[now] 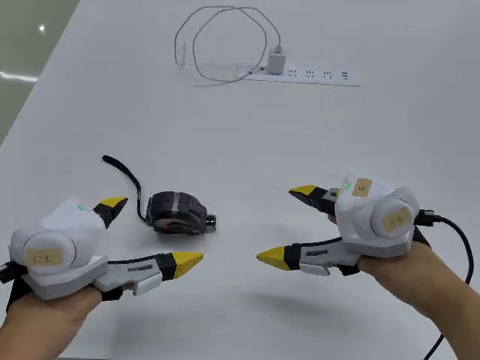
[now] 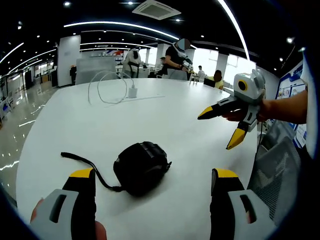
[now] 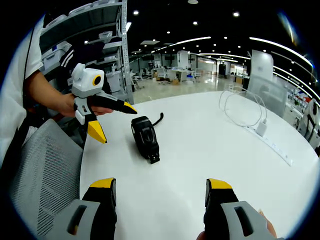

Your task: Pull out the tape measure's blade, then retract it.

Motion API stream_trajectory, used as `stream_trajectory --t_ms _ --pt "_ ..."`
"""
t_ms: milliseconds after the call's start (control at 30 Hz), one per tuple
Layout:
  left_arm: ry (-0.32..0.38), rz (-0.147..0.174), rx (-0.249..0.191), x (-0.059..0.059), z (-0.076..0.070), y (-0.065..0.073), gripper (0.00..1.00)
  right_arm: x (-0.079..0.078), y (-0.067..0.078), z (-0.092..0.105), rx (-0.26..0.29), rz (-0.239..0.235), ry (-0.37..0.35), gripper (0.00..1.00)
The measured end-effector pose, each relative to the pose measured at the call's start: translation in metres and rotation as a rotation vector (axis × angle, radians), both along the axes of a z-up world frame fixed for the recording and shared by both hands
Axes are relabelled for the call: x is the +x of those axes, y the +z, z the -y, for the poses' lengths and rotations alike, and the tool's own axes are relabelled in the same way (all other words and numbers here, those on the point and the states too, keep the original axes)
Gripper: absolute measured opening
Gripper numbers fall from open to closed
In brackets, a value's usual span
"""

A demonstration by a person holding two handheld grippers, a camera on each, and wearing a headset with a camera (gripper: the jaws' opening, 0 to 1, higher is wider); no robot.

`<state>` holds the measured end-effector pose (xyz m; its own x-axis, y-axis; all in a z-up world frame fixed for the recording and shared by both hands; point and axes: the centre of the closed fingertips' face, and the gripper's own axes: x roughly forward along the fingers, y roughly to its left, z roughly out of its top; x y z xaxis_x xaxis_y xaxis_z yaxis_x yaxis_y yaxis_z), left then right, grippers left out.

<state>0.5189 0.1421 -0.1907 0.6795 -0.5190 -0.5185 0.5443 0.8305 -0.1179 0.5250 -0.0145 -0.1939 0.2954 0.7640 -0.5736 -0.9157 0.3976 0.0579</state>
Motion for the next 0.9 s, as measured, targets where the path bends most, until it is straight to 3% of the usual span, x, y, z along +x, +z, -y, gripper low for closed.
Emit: stream_trajectory --t_ms 400,900 --pt "-0.036 -0.013 -0.006 -0.013 -0.001 -0.001 0.96 -0.010 0.000 0.022 0.002 -0.009 -0.046 0.75" --pt "-0.069 -0.022 0.018 -0.026 -0.009 0.001 0.99 -0.022 0.003 0.052 -0.022 -0.002 -0.081 0.82"
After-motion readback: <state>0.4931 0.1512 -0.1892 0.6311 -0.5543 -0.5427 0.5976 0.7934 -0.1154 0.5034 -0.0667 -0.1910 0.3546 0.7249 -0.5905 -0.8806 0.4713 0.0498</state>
